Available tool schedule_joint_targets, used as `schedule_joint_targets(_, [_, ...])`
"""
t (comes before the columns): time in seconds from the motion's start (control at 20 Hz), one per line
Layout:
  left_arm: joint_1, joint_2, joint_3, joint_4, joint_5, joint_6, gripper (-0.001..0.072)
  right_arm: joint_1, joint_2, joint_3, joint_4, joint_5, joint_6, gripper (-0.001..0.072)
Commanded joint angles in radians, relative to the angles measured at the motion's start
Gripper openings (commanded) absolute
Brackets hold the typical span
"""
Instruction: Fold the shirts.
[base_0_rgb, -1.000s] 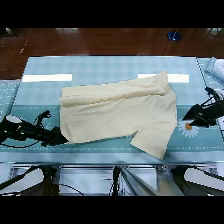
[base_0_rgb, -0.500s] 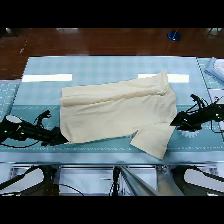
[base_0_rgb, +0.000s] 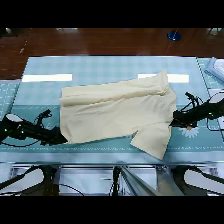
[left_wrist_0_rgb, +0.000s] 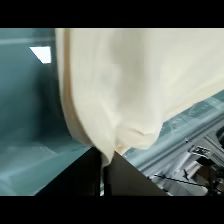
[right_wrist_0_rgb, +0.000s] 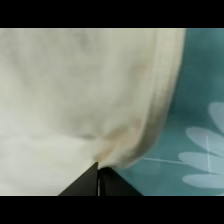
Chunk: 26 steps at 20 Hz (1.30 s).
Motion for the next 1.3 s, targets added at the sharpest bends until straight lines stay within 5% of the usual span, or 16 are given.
schedule_joint_targets(0.0, [0.001,0.013,0.089,-0.042,-0.019,0.013,0.0031,0.009,0.072,0.01,0.131,-0.017,-0.078,0.0021])
schedule_joint_targets(0.1, [0.001,0.069,0.178,-0.103,-0.037,0.012,0.003,0.009,0.143,0.056,0.237,-0.03,-0.143,0.0021])
schedule_joint_targets(0.4, [-0.027,0.151,0.428,-0.272,0.086,0.007,0.0029,0.01,0.127,0.317,0.438,-0.217,-0.107,0.002])
schedule_joint_targets(0.8, [-0.045,-0.004,0.46,-0.378,0.269,0.02,0.0029,0.101,-0.142,0.526,0.463,-0.356,-0.095,0.002])
schedule_joint_targets(1.25, [-0.045,-0.257,0.609,-0.389,0.285,0.027,0.0031,0.191,-0.371,0.586,0.437,-0.526,-0.093,0.002])
